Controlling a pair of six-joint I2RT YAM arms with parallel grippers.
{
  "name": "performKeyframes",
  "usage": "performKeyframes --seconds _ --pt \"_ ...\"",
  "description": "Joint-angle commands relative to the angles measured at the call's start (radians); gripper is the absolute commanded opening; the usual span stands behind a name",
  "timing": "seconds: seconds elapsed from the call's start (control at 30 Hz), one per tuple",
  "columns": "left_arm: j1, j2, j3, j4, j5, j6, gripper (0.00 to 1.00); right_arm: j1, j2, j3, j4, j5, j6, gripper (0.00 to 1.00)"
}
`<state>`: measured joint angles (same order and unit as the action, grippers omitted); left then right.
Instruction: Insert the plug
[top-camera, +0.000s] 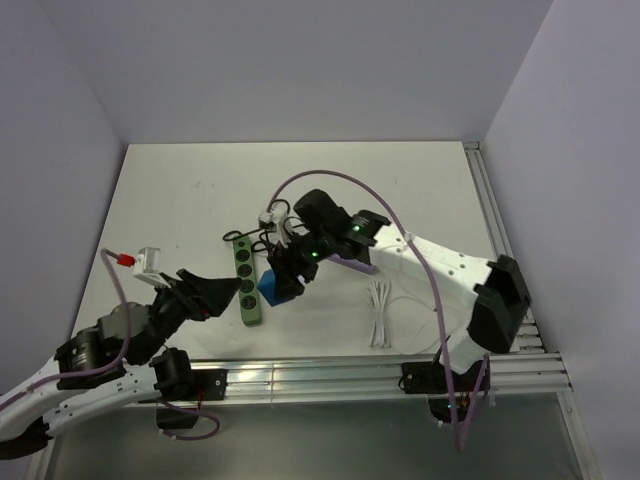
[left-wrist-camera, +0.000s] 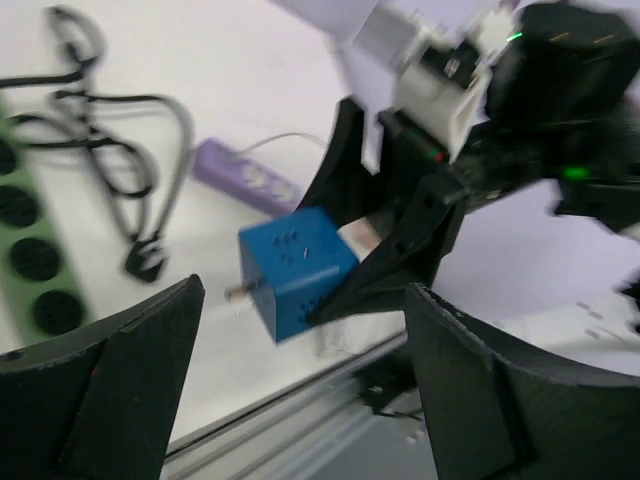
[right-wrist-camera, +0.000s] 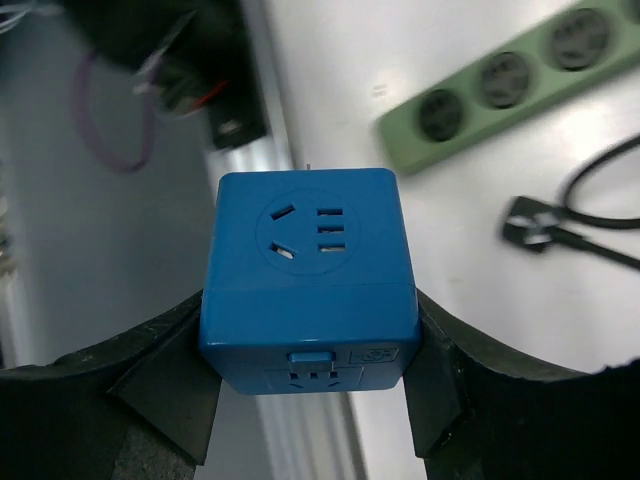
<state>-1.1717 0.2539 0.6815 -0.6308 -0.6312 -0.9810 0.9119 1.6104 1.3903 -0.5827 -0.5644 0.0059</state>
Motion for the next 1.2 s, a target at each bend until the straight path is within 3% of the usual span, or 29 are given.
performKeyframes --seconds 0.0,0.23,0.37,0.6,0.7,0.8,0.83,1.0,1.1,1.17 --pt "0.003 -0.090 -0.026 0.207 0.221 0.217 0.88 -0.005 -0.170 -0.120 0.148 -0.296 -0.047 0.00" --pt "0.003 -0.022 0.006 0.223 0.415 0.314 0.99 -0.005 -0.244 -0.212 0.234 -0.537 -0.038 0.00" --pt "0.003 0.099 0.023 0.264 0.467 0.323 0.99 0.004 -0.239 -0.195 0.241 -0.554 -0.021 0.00" --pt "0.003 0.159 0.015 0.326 0.527 0.337 0.98 0.012 -0.257 -0.195 0.268 -0.549 -0.009 0.00" --pt "0.003 0.173 0.012 0.327 0.553 0.335 0.90 0.013 -0.273 -0.206 0.290 -0.535 0.029 0.00" --pt "0.003 0.163 0.006 0.332 0.561 0.329 0.75 0.013 -0.279 -0.209 0.300 -0.525 0.039 0.00" --pt "0.004 0.159 0.003 0.332 0.562 0.328 0.66 0.013 -0.280 -0.211 0.307 -0.523 0.040 0.00" --pt "0.003 0.114 -0.023 0.335 0.567 0.311 0.40 0.010 -0.299 -0.226 0.365 -0.520 0.091 0.00" --pt "0.003 0.097 -0.031 0.324 0.556 0.298 0.06 0.010 -0.319 -0.244 0.431 -0.491 0.149 0.02" --pt "0.003 0.082 -0.037 0.324 0.551 0.292 0.00 0.007 -0.333 -0.263 0.493 -0.474 0.205 0.03"
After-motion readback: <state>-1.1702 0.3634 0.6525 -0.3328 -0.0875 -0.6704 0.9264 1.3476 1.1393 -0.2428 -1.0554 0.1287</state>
